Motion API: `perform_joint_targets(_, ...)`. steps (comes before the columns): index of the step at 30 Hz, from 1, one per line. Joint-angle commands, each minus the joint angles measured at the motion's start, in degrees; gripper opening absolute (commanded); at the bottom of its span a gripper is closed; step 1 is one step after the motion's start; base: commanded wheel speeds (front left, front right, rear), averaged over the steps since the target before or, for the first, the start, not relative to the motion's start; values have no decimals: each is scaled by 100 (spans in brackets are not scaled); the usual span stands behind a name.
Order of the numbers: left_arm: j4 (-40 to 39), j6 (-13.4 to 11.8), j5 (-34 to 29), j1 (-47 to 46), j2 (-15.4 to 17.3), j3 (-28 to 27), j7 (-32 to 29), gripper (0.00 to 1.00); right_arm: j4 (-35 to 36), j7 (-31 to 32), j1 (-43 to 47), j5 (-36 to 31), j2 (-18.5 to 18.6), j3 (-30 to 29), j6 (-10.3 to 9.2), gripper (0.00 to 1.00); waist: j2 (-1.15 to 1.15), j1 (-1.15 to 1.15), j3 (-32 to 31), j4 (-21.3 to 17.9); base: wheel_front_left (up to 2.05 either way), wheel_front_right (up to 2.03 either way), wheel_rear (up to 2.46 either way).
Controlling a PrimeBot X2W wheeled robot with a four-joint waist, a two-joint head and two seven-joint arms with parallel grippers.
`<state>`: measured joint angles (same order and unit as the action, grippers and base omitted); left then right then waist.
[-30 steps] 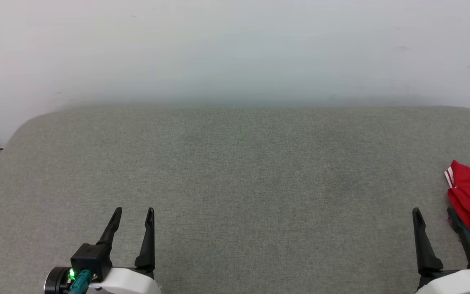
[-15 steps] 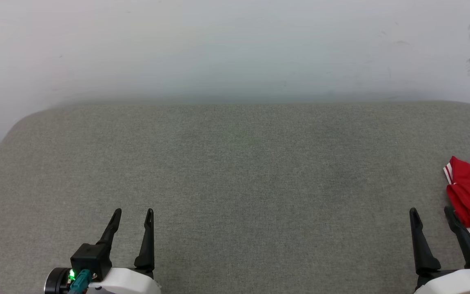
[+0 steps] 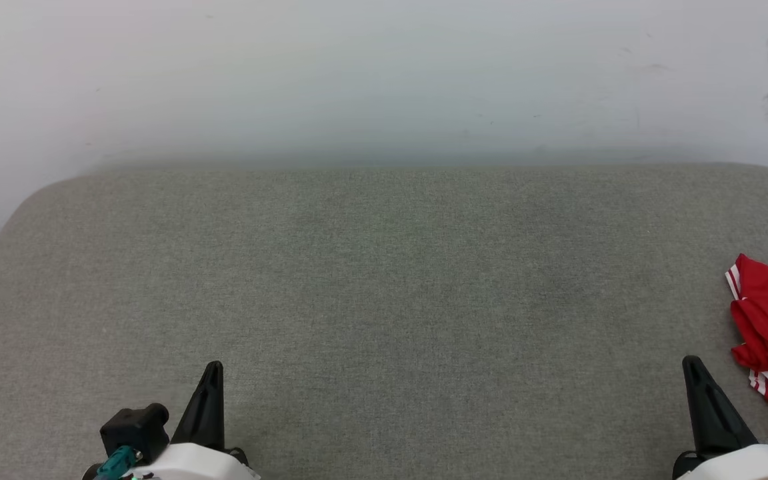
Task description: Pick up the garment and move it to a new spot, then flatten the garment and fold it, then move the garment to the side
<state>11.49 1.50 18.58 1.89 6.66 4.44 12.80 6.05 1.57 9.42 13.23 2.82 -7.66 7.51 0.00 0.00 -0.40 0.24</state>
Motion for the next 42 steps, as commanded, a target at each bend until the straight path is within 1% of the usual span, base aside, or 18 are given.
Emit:
perform_joint_targets(1, -70, 33, 305, -172, -8, -78, -61, 0, 5, 11, -177, 345, 6, 3, 0, 0, 0, 0, 1, 0, 0, 0, 0)
perform_joint_targets(13, -37, 128, 1477, -274, -69, -236, -358, 0, -321, 93, -413, 1594, 7, 19, -1, 0, 0, 0, 7, -3, 0, 0, 0)
perform_joint_targets(15, -33, 136, 1567, -284, -73, -249, -380, 0, -346, 100, -433, 1690, 7, 20, -1, 0, 0, 0, 7, -3, 0, 0, 0)
perform_joint_targets(17, -22, 157, 1833, -310, -86, -286, -451, 0, -421, 118, -487, 1974, 7, 24, -1, 0, 0, 0, 9, -4, 0, 0, 0)
perform_joint_targets(27, 11, 216, 2575, -384, -124, -396, -648, 0, -632, 171, -639, 2765, 7, 35, -1, 0, 0, 0, 13, -5, 0, 0, 0)
perform_joint_targets(28, 22, 238, 2806, -408, -137, -430, -709, 0, -696, 184, -693, 3016, 7, 39, -1, 0, 0, 0, 15, -6, 0, 0, 0)
perform_joint_targets(30, 29, 251, 2957, -425, -144, -451, -752, 0, -738, 195, -718, 3175, 7, 41, -1, 0, 0, 0, 15, -6, 0, 0, 0)
perform_joint_targets(31, 39, 269, 3177, -447, -155, -483, -813, 0, -804, 211, -763, 3413, 8, 45, -1, 0, 0, 0, 17, -7, 0, 0, 0)
perform_joint_targets(42, 77, 331, 3928, -522, -199, -600, -1012, 0, -1018, 262, -918, 4216, 8, 57, -1, 0, 0, 0, 22, -9, 0, 0, 0)
